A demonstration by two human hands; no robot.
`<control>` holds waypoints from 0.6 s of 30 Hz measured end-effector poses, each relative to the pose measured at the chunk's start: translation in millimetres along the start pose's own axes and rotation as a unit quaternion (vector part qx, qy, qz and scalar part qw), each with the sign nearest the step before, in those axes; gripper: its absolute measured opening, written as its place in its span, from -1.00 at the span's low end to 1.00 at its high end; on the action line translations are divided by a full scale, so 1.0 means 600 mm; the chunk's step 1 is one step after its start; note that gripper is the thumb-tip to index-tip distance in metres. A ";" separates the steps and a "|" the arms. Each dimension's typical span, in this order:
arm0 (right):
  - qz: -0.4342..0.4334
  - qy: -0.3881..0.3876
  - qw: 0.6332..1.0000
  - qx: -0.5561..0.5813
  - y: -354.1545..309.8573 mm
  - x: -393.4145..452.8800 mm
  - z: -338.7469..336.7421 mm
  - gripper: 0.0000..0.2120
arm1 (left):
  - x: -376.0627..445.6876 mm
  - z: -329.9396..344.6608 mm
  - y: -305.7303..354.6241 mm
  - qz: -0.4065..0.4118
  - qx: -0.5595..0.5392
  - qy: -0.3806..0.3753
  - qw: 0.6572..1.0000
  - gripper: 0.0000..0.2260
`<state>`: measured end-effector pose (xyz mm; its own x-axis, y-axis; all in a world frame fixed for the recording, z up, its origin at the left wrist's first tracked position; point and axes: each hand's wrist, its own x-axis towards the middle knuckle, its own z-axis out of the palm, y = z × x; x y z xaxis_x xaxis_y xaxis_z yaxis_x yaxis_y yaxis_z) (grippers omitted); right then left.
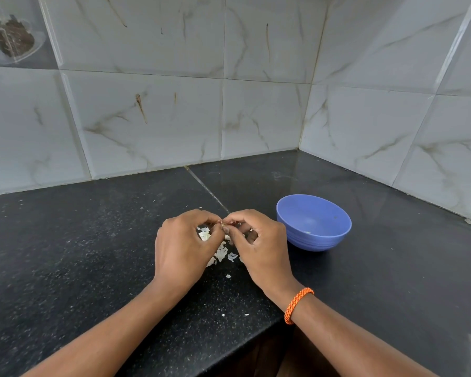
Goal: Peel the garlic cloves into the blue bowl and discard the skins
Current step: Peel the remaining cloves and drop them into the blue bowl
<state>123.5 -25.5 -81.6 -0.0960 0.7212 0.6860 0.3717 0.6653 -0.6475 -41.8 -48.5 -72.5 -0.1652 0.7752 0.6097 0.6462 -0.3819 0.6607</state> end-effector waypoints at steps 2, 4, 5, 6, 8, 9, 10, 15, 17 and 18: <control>0.003 -0.005 1.000 0.008 -0.002 -0.001 0.000 -0.88 | 0.000 0.000 0.000 0.001 0.006 0.002 1.000 -0.91; 0.011 -0.008 1.000 0.021 -0.005 -0.002 -0.002 -0.89 | 0.000 0.000 -0.001 0.002 0.005 0.002 1.000 -0.92; 0.016 -0.010 0.999 0.033 -0.006 -0.001 -0.003 -0.89 | 0.000 -0.001 -0.001 0.002 0.001 0.004 1.000 -0.93; 0.024 -0.012 0.999 0.047 -0.007 -0.001 -0.004 -0.90 | 0.001 -0.001 -0.001 0.002 -0.004 0.006 1.000 -0.94; 0.040 -0.018 0.996 0.075 -0.009 0.000 -0.005 -0.89 | 0.002 -0.001 -0.001 0.000 -0.014 0.008 1.000 -0.96; 0.044 -0.020 0.995 0.083 -0.009 0.000 -0.005 -0.87 | 0.002 -0.001 -0.002 -0.002 -0.017 0.008 1.000 -0.96; 0.047 -0.021 0.995 0.085 -0.010 0.000 -0.004 -0.86 | 0.003 -0.001 -0.003 -0.004 -0.019 0.009 1.000 -0.96; 0.055 -0.004 0.996 0.070 -0.006 0.003 -0.003 -0.84 | 0.003 0.001 -0.002 -0.009 -0.022 0.011 1.000 -0.92; 0.055 0.000 0.996 0.064 -0.004 0.004 -0.003 -0.83 | 0.001 0.002 -0.001 -0.008 -0.020 0.004 1.000 -0.91; 0.055 -0.005 0.997 0.063 -0.005 0.004 -0.003 -0.83 | -0.001 0.002 0.000 -0.009 -0.021 -0.001 1.000 -0.90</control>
<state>124.2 -26.2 -77.4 -0.0698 0.7920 0.6065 0.2616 0.6013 -0.7550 -41.0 -48.1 -73.5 -0.1743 0.7829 0.5973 0.6110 -0.3897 0.6891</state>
